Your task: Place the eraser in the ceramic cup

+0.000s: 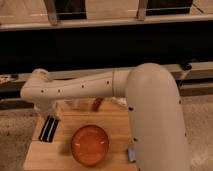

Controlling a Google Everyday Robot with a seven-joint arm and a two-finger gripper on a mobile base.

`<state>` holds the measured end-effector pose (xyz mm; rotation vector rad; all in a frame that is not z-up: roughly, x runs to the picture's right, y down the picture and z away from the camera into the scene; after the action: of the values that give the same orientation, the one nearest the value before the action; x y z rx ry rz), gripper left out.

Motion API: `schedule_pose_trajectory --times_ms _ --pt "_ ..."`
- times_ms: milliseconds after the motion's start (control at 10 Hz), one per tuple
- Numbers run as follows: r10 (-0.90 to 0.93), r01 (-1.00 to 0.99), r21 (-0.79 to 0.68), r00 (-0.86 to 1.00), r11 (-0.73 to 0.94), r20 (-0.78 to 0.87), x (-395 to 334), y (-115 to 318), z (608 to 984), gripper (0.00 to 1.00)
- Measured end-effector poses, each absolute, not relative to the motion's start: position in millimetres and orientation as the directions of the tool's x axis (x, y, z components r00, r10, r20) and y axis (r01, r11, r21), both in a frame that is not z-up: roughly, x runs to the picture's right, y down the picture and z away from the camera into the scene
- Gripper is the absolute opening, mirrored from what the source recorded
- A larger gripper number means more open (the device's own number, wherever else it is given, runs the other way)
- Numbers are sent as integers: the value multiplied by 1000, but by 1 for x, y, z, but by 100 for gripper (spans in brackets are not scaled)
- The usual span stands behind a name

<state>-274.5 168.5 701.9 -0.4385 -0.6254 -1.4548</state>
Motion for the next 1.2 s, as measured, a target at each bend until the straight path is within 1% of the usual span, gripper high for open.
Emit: schedule_pose_trajectory --times_ms 300,1200 --pt "-805 992 101 -2 72 593 -281 153 698 0" --pt "-855 993 106 -12 50 519 -290 134 695 0"
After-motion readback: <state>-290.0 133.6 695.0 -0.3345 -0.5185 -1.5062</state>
